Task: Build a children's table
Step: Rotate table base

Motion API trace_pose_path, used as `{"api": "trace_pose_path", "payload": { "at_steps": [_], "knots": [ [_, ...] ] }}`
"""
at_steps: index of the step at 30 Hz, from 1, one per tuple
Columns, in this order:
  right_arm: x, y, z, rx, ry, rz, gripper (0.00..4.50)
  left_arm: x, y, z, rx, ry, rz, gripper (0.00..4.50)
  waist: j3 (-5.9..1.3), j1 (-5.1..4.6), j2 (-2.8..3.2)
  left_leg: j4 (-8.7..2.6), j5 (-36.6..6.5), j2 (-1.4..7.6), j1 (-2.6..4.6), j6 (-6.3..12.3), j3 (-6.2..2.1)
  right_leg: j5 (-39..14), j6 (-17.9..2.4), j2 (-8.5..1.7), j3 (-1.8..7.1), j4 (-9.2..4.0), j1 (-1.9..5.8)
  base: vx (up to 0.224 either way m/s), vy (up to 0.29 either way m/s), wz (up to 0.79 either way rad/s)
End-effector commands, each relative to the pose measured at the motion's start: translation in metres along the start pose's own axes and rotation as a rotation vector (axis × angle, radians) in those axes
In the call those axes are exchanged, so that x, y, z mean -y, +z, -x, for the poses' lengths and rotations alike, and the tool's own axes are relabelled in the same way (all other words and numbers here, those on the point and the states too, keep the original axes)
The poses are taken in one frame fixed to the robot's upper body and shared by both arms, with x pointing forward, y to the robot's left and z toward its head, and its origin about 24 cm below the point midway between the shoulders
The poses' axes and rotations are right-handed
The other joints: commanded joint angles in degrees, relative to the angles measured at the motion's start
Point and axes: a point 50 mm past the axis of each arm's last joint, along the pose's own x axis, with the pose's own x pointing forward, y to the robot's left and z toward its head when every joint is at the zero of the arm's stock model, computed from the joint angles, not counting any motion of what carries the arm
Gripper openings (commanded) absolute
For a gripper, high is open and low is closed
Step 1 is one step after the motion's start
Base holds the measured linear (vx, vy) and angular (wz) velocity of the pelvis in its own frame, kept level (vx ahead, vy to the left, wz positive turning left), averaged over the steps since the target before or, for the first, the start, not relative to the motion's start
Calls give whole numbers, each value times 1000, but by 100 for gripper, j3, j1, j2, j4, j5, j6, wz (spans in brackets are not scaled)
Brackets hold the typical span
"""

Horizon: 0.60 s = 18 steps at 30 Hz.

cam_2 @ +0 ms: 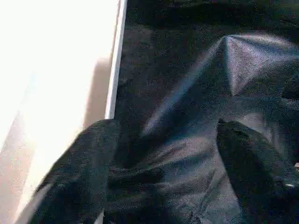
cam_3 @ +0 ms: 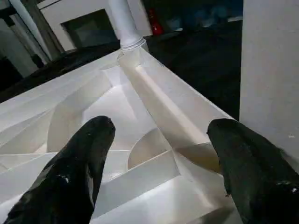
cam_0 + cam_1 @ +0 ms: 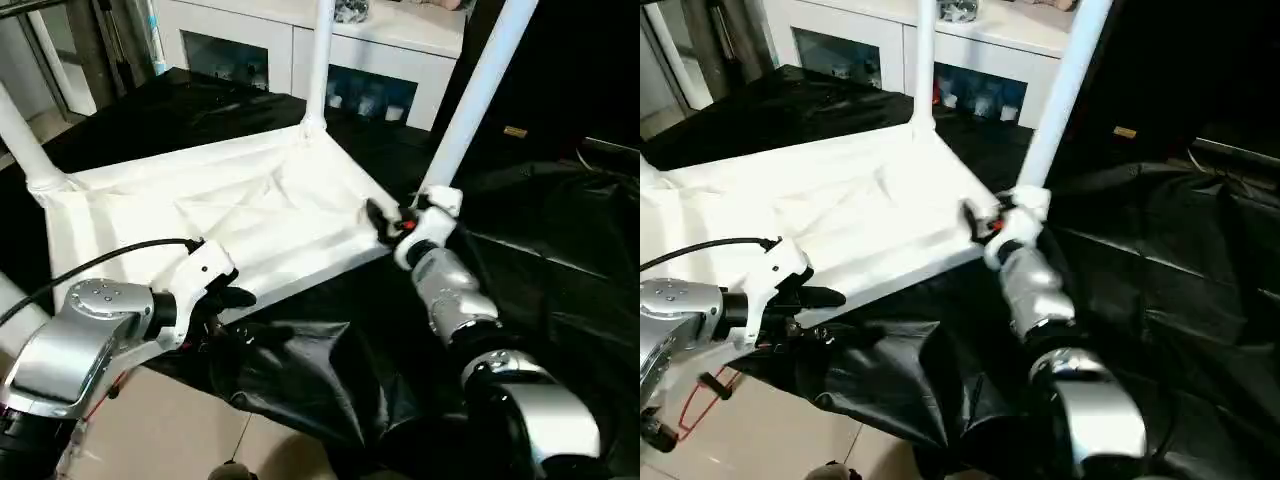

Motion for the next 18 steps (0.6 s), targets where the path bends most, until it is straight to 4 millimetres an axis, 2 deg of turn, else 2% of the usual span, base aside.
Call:
{"api": "trace_pose_path", "payload": {
  "at_steps": [1, 2, 6, 7, 9, 10, 11, 13, 14, 15, 17, 18],
  "knots": [
    [20, 15, 2, 53, -96, 0, 370, -4, -2, 6, -17, 52, -11, 412, -393, -38, 123, -356, -1191, 77, 88, -173, 30, -476, -1122, -279, 249, -302, 279, 0, 0, 0],
    [29, 23, 3, 69, -131, 3, 370, -6, -3, 6, -22, 74, -25, 424, -382, -36, 123, -358, -1260, 78, 85, -171, 31, -567, -1113, -278, 251, -316, 269, 0, 0, 0],
    [38, 30, 4, 76, -160, 22, 370, -7, -3, 6, -20, 82, -29, 440, -381, -19, 127, -353, -1386, 81, 96, -196, 26, -718, -1099, -267, 247, -318, 250, 0, 0, 0],
    [37, 32, 4, 66, -120, 57, 370, -8, -3, 7, -12, 91, -30, 440, -380, -9, 132, -345, -1436, 81, 109, -205, 31, -778, -1090, -266, 248, -324, 234, 0, 0, 0],
    [29, 30, 3, 37, -14, 90, 370, -9, -1, 7, 14, 105, -28, 440, -381, 11, 124, -338, -1435, 76, 88, -193, 31, -793, -1078, -263, 251, -322, 251, 0, 0, 0],
    [28, 29, 2, 35, -7, 92, 370, -9, 0, 7, 16, 105, -27, 440, -379, 7, 100, -341, -1385, 76, 51, -169, 19, -787, -1069, -270, 247, -313, 277, 0, 0, 0],
    [15, 23, 0, -4, 109, 119, 370, -9, 3, 6, 54, 105, -16, 440, -385, -34, 81, -336, -1378, 72, 32, -139, 14, -811, -1090, -278, 244, -316, 290, 0, 0, 0],
    [8, 21, -2, -21, 153, 147, 370, -8, 5, 5, 75, 101, -5, 440, -380, -42, 75, -335, -1356, 76, 26, -115, 10, -849, -1123, -287, 245, -321, 287, 0, 0, 0],
    [2, 21, -4, -26, 167, 179, 370, -6, 6, 4, 97, 102, 4, 440, -382, -66, 54, -338, -1305, 75, 11, -106, 7, -865, -1152, -294, 244, -319, 297, 0, 0, 0],
    [2, 21, -4, -26, 167, 179, 370, -6, 6, 4, 97, 102, 4, 440, -387, -76, 62, -333, -1276, 81, 12, -117, 2, -851, -1176, -300, 244, -305, 295, 0, 0, 0],
    [-6, 27, -10, -4, 143, 187, 370, -2, 7, 0, 149, 123, 17, 440, -394, -120, 20, -319, -1170, 90, 14, -61, 10, -751, -1251, -304, 249, -288, 292, 0, 0, 0],
    [-6, 27, -10, -4, 143, 187, 370, -2, 7, 0, 149, 123, 17, 440, -394, -120, 20, -319, -1170, 90, 14, -61, 10, -751, -1251, -304, 249, -288, 292, 0, 0, 0]
  ]
}}
